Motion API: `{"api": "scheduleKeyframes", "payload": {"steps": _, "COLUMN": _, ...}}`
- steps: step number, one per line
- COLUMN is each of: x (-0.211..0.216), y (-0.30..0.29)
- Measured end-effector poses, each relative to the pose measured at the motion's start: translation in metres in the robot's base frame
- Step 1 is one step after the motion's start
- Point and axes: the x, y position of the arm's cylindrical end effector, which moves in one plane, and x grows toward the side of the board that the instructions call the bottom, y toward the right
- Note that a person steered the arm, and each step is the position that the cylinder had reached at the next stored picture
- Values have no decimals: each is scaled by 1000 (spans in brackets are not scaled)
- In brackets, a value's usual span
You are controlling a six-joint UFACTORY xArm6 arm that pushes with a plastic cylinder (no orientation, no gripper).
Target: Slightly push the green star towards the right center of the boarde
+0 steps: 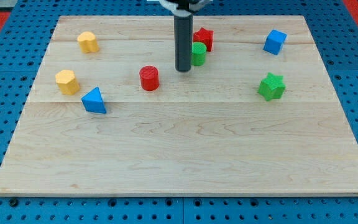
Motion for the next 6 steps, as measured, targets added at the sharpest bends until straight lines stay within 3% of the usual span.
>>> {"api": "scheduleKeyframes", "payload": {"steps": 1, "x": 47, "y": 45}}
{"api": "scheduleKeyframes", "payload": {"steps": 3, "x": 58, "y": 147}}
{"api": "scheduleKeyframes", "payload": {"steps": 6, "x": 42, "y": 169}}
